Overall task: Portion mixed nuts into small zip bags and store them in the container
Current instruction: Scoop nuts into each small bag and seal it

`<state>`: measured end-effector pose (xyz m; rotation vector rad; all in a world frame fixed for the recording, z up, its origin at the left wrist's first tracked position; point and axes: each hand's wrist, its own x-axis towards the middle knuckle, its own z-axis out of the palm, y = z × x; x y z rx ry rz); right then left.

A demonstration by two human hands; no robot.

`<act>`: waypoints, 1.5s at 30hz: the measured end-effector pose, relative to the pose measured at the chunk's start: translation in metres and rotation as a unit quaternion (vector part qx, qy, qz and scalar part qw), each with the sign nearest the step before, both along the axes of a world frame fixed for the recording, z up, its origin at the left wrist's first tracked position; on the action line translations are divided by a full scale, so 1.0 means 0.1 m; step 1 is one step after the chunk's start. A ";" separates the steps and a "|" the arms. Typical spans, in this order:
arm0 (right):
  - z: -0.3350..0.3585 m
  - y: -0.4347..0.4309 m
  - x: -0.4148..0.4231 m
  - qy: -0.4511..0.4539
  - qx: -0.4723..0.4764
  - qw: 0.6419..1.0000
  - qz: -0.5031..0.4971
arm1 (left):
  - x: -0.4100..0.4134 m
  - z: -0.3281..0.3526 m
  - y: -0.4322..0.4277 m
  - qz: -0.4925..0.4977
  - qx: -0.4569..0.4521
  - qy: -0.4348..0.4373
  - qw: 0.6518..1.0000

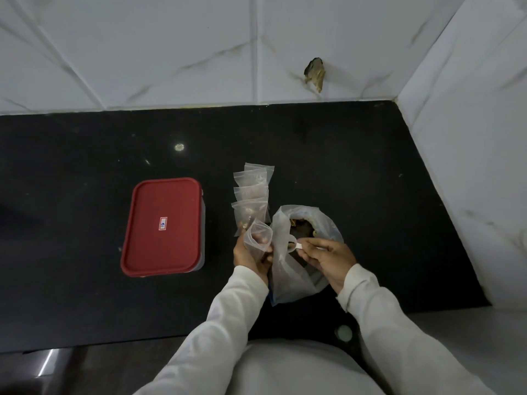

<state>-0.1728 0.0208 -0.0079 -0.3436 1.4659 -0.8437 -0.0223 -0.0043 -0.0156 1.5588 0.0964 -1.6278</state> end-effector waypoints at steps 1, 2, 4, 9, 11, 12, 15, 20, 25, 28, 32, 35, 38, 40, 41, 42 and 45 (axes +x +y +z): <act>0.03 0.01 -0.04 -0.001 0.003 1.000 -0.009 | 0.02 -0.01 0.01 0.006 -0.003 0.005 1.000; 0.06 0.02 -0.08 -0.001 0.003 1.000 -0.019 | 0.05 0.00 0.00 0.006 0.003 0.012 1.000; 0.12 0.05 -0.16 -0.005 -0.006 0.999 -0.035 | 0.08 0.04 -0.01 0.012 0.027 0.041 0.999; 0.47 0.11 -0.27 -0.021 -0.043 0.997 -0.054 | 0.10 0.13 -0.05 0.024 0.014 0.060 0.998; 0.70 0.10 -0.24 -0.022 -0.069 0.996 -0.050 | 0.08 0.15 -0.06 0.021 0.006 0.059 0.998; 0.81 0.09 -0.20 -0.020 -0.088 0.995 -0.040 | 0.08 0.15 -0.06 0.021 0.004 0.064 0.998; 1.04 0.10 -0.05 0.005 -0.153 0.988 0.002 | 0.06 0.16 -0.07 0.021 -0.003 0.082 0.996; 1.08 0.12 0.19 0.153 -0.264 0.948 0.089 | 0.02 0.17 -0.07 0.008 0.008 0.083 0.997; 0.91 0.15 0.27 0.333 -0.387 0.846 0.154 | 0.02 0.17 -0.06 0.006 0.007 0.085 0.996; 0.81 0.17 0.30 0.425 -0.454 0.763 0.177 | 0.01 0.19 -0.05 0.001 0.008 0.086 0.996; 0.64 0.16 0.34 0.490 -0.494 0.693 0.189 | 0.00 0.20 -0.04 0.000 0.012 0.096 0.995; 0.58 0.10 0.39 0.513 -0.541 0.643 0.176 | 0.00 0.21 -0.04 0.000 0.003 0.106 0.994; 0.56 0.12 0.35 0.502 -0.571 0.621 0.189 | 0.01 0.18 -0.05 -0.006 0.007 0.097 0.995; 0.50 0.10 0.35 0.499 -0.549 0.633 0.221 | 0.01 0.18 -0.05 -0.008 0.007 0.092 0.996; 0.52 0.10 0.36 0.489 -0.552 0.639 0.220 | 0.01 0.18 -0.05 -0.008 0.004 0.093 0.996; 0.43 0.09 0.35 0.490 -0.578 0.615 0.218 | 0.01 0.18 -0.05 -0.009 0.002 0.093 0.996; 0.55 0.05 0.29 0.434 -0.562 0.686 0.160 | 0.02 0.20 -0.06 -0.006 0.000 0.093 0.996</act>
